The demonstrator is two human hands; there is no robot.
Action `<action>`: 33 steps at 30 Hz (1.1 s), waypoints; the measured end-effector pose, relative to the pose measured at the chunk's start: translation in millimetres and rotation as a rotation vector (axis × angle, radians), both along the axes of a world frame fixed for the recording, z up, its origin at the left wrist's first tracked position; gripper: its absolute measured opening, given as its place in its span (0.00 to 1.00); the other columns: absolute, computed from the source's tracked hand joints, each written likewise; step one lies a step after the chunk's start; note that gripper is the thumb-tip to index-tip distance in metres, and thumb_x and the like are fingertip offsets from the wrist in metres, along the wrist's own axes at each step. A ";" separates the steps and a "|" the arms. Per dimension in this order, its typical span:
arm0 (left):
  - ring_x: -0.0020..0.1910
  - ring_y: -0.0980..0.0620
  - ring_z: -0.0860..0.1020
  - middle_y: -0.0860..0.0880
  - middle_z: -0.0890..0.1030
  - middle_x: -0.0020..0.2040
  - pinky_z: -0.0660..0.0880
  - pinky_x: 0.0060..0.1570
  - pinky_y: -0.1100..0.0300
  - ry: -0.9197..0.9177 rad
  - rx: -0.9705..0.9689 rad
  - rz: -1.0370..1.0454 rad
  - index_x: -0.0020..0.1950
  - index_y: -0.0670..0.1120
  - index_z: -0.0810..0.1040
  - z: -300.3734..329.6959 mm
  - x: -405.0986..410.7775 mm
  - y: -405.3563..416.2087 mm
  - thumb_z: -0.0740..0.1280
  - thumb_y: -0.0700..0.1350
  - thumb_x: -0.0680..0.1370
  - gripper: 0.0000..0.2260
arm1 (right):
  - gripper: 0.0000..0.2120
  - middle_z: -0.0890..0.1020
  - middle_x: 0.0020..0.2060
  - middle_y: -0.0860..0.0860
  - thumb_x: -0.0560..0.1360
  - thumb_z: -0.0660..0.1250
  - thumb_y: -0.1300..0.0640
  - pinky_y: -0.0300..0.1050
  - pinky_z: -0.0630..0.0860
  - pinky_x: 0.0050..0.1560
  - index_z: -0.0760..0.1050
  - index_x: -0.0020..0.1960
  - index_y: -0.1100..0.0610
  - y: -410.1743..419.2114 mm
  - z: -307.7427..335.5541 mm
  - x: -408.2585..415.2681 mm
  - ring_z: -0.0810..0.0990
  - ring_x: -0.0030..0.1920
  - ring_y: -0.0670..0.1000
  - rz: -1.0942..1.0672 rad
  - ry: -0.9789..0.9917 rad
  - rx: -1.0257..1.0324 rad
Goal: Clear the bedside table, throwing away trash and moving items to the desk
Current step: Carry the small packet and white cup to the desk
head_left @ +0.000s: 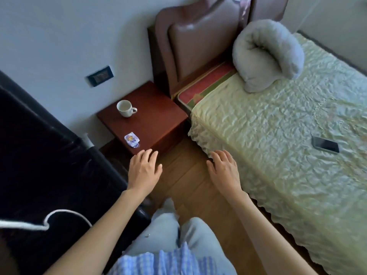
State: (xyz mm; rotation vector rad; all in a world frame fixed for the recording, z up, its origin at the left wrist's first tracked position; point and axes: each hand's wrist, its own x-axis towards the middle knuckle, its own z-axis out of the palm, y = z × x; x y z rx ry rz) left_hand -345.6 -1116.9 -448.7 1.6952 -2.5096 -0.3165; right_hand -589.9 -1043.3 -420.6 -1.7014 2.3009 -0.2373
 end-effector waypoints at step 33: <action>0.60 0.40 0.74 0.39 0.76 0.62 0.74 0.55 0.46 0.038 0.271 1.038 0.68 0.42 0.70 -208.6 -29.1 -224.1 0.69 0.47 0.74 0.24 | 0.19 0.79 0.58 0.54 0.77 0.55 0.50 0.54 0.71 0.62 0.74 0.62 0.58 -429.0 -213.0 11.1 0.73 0.63 0.58 0.964 -0.088 0.159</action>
